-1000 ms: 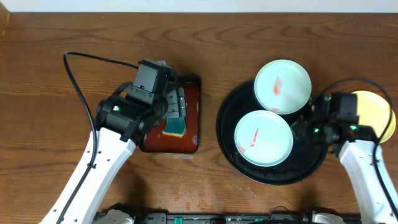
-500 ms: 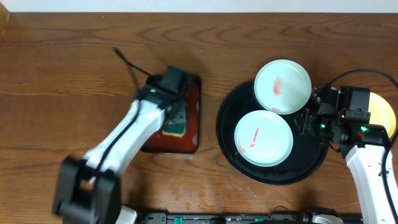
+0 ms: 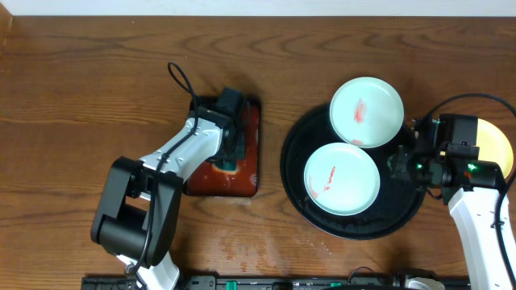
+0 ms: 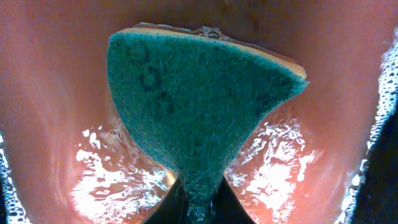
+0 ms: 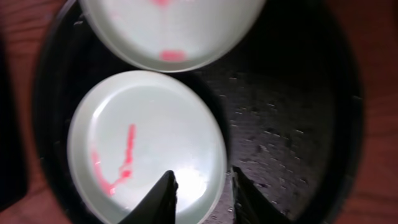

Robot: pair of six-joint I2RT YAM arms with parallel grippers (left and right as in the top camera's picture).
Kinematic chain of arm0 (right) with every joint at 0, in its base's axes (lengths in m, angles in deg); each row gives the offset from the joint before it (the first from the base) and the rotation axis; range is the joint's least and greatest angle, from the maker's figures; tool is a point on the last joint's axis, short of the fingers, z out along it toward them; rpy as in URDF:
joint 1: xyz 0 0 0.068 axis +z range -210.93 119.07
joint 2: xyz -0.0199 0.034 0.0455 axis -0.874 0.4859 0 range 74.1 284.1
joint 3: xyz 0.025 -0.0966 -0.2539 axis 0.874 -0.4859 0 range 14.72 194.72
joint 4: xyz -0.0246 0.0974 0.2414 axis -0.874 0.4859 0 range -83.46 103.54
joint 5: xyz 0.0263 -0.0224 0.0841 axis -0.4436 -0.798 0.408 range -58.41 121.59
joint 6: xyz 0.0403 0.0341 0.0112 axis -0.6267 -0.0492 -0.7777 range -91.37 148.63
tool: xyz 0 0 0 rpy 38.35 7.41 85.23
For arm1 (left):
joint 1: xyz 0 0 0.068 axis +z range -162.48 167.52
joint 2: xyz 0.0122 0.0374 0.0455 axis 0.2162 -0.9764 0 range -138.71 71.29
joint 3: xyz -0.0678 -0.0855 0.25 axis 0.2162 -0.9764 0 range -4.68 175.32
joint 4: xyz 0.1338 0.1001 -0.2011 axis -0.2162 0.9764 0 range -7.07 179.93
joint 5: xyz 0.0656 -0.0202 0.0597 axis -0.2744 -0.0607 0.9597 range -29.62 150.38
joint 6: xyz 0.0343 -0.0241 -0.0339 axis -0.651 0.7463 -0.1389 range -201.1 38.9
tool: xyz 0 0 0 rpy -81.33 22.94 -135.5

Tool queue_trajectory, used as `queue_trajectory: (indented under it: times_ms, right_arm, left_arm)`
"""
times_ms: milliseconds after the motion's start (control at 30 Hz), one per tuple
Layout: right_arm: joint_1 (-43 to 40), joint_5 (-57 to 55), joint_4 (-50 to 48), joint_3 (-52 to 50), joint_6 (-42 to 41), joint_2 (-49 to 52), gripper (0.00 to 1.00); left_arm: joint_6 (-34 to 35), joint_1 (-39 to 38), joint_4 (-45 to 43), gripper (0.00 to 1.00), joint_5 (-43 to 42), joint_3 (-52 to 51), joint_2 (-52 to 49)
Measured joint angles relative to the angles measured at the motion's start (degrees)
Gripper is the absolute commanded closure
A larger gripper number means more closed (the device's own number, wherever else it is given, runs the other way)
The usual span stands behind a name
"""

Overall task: Clean dirty plates on tray and stack at the side
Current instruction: 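Grasp the sponge in the red tray with left gripper and lift, then scrub the pale green plate with the sponge while right gripper holds it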

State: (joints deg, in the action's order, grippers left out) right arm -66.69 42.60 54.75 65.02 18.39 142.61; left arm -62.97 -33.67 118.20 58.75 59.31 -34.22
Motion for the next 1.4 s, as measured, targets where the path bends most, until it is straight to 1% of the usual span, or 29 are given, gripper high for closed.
queue_trajectory:
  times_ms: [100,167,267,367,433,533,600,633,667,733,767,800,933,1100,1267,1400]
  right_arm:
    - [-0.2,-2.6,0.0,0.0,-1.1,0.6,0.76]
    - [-0.5,-3.8,0.0,0.0,-1.6,2.1,0.76]
    - [-0.7,-4.2,-0.1,0.0,-1.3,5.3,0.70]
    - [-1.0,-0.8,-1.4,-0.1,1.8,10.1,0.65]
    - [-1.1,3.1,-2.1,-0.1,4.4,14.3,0.65]
    - [-1.1,5.4,-2.9,-0.2,6.3,19.2,0.66]
    - [-1.1,6.0,-3.3,-0.2,6.9,22.9,0.69]
    - [-1.1,6.2,-3.6,-0.2,7.1,24.7,0.72]
    - [-1.1,6.2,-3.9,-0.2,7.4,26.4,0.77]
    - [-1.1,6.5,-4.3,0.0,7.7,28.4,0.89]
    - [-1.1,6.4,-4.5,0.0,7.7,28.5,0.97]
    - [-1.1,6.4,-4.8,0.0,7.9,28.7,0.99]
    - [0.0,7.1,-5.2,0.3,7.7,29.3,0.99]
    - [0.9,6.9,-5.2,0.3,6.8,29.3,0.99]
    - [1.9,6.0,-5.2,0.3,5.7,29.2,0.99]
    - [2.5,5.3,-5.2,0.4,5.3,29.1,0.99]
  left_arm:
    - [0.0,0.1,1.4,0.92,0.0,0.0,0.8]
    - [-0.2,0.1,3.9,0.92,0.0,0.1,2.1]
    - [-0.9,0.1,8.1,0.93,-0.6,0.9,4.7]
    - [-1.7,-0.4,11.4,0.93,-1.4,3.6,8.7]
    - [-2.1,-1.5,11.3,0.93,-3.5,6.2,12.2]
    - [-2.1,-3.7,8.5,0.93,-7.6,7.6,15.2]
    - [-1.4,-6.3,5.5,0.93,-10.2,7.9,15.8]
    - [-1.2,-7.6,4.2,0.92,-11.1,7.9,15.7]
    - [-0.6,-9.4,3.1,0.93,-11.9,7.9,15.3]
    - [0.1,-12.6,0.7,0.92,-12.8,7.9,14.2]
    - [0.6,-14.6,-0.6,0.92,-13.3,7.9,13.2]
    - [1.3,-16.6,-1.9,0.92,-13.7,7.9,12.0]
    - [3.1,-23.0,-6.4,0.93,-15.0,7.9,6.3]
    - [5.9,-27.7,-12.3,0.92,-15.5,7.9,-0.4]
    - [7.8,-29.4,-18.8,0.93,-19.4,7.9,-8.0]
    - [9.8,-27.8,-19.7,0.93,-22.9,8.4,-9.9]
